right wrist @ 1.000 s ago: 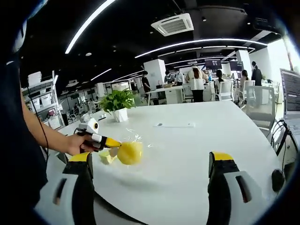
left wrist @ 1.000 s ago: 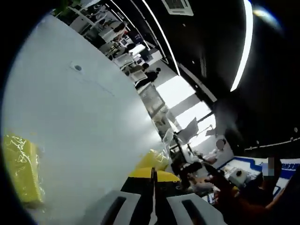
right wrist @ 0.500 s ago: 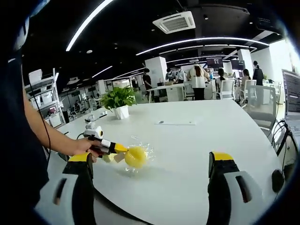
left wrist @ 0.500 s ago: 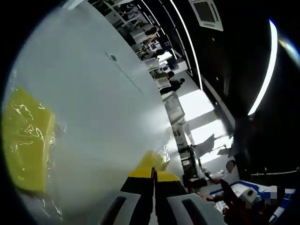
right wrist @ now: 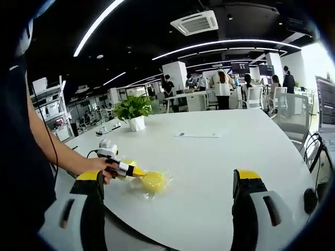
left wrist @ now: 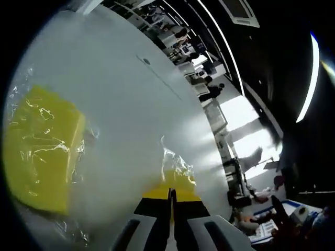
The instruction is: Compare the silicone blocks by pressing each to a similar depth, holding the contact briefly, and releasing to observe deformation and rebound differences across the visible hardness samples.
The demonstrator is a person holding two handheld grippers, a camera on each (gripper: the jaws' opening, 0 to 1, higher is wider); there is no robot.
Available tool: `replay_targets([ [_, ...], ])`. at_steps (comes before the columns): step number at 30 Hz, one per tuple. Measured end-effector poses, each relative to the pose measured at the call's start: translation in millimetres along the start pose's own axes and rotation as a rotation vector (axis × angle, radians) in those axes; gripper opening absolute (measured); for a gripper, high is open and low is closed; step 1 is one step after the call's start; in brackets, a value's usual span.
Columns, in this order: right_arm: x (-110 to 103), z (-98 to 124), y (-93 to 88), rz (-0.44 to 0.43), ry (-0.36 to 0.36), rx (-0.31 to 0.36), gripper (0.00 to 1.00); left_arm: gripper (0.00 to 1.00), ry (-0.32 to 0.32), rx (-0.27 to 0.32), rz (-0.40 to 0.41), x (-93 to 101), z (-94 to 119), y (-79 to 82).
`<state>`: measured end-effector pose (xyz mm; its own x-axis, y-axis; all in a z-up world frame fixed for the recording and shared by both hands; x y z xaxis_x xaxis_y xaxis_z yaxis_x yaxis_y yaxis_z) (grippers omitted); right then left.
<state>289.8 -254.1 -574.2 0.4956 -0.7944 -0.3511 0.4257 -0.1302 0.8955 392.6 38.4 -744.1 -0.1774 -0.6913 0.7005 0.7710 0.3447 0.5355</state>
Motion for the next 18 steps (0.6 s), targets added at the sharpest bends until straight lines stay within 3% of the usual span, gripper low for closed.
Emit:
replay_targets([
  [2, -1.0, 0.6, 2.5, -0.004, -0.001, 0.006, 0.96, 0.00, 0.023, -0.006, -0.039, -3.7, -0.5, -0.2],
  [5, -0.3, 0.8, 3.9, -0.001, -0.005, 0.005, 0.96, 0.00, 0.032, -0.006, -0.013, -4.4, 0.0, 0.2],
  [11, 1.7, 0.1, 7.8, -0.003, -0.011, 0.017, 0.96, 0.02, 0.048, -0.042, -0.092, -11.0, 1.2, -2.5],
  [15, -1.1, -0.6, 9.0, 0.000, -0.008, 0.029, 0.96, 0.06, 0.014, -0.045, -0.080, -10.4, 2.5, 1.0],
  [17, -2.2, -0.8, 7.7, 0.000, -0.007, 0.031, 0.96, 0.18, -0.039, -0.070, -0.220, -5.1, 4.6, 2.4],
  [18, -2.3, -0.8, 6.8, -0.003, -0.007, 0.032, 0.96, 0.31, -0.032, -0.038, -0.322, -1.4, 6.0, 5.8],
])
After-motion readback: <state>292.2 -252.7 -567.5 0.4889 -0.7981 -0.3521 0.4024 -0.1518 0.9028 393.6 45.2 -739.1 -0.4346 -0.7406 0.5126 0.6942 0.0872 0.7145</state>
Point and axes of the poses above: the point that each gripper's makers call its tool centre point, and the gripper's own axes: z roughly backward along the fingers, x roughly to its right, y roughly out of its top, the point moved 7 cm from there along z, roughly backward along the fingers, and after that the axes turned 10 degrees about -z, right-handed, at the moved point
